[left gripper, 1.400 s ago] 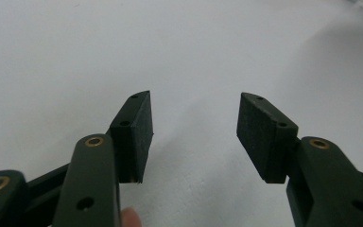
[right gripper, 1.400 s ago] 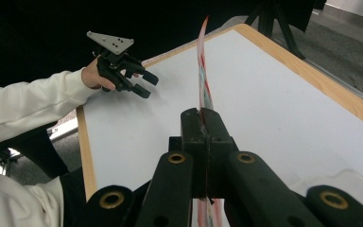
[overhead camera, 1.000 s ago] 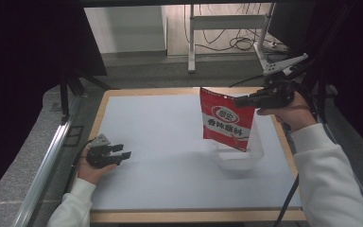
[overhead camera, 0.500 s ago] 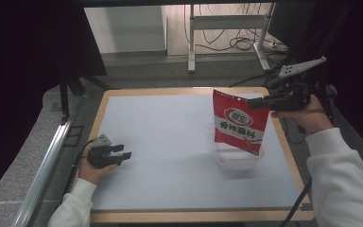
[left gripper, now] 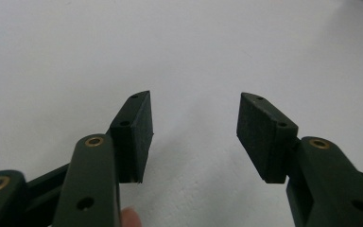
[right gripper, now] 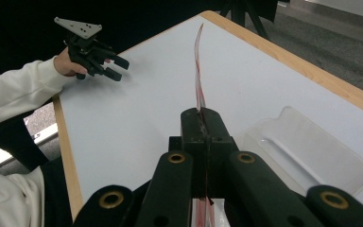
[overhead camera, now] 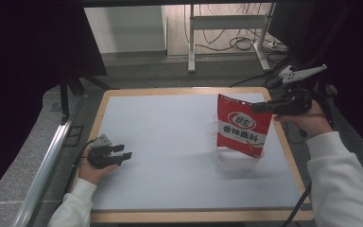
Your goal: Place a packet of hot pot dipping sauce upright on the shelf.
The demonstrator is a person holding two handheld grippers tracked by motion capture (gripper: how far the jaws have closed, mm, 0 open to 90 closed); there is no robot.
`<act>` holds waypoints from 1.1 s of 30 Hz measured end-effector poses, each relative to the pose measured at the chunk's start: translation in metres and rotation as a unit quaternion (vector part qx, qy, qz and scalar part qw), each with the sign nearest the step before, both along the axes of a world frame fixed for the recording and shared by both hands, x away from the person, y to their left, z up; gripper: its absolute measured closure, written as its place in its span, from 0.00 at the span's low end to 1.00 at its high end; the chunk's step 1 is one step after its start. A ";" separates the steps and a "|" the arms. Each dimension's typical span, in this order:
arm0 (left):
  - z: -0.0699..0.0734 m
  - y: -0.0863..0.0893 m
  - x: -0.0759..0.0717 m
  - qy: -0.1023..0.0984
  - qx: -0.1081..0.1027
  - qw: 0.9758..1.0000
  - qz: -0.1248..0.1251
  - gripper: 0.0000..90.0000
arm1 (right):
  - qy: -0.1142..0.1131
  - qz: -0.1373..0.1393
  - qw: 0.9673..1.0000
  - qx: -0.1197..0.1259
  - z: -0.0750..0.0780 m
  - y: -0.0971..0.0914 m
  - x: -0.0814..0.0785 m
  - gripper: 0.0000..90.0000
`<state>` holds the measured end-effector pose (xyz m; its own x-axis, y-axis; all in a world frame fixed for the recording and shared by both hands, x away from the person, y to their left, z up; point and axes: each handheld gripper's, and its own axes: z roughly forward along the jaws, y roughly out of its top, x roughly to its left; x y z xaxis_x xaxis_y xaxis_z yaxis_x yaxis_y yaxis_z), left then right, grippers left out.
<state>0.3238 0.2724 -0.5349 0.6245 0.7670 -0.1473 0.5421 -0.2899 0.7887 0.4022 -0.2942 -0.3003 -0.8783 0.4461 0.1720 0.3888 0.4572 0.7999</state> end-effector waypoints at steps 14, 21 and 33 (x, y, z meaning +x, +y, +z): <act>0.001 0.001 0.000 -0.001 -0.002 1.000 0.001 0.51 | 0.021 -0.025 0.999 0.016 -0.035 -0.022 0.005 0.99; 0.001 0.000 0.000 -0.001 0.000 1.000 0.000 0.51 | -0.016 -0.020 1.000 0.007 -0.024 -0.005 -0.004 0.79; 0.003 0.001 -0.001 -0.002 -0.002 1.000 -0.001 0.50 | -0.074 -0.055 0.996 0.013 -0.003 0.053 -0.028 0.57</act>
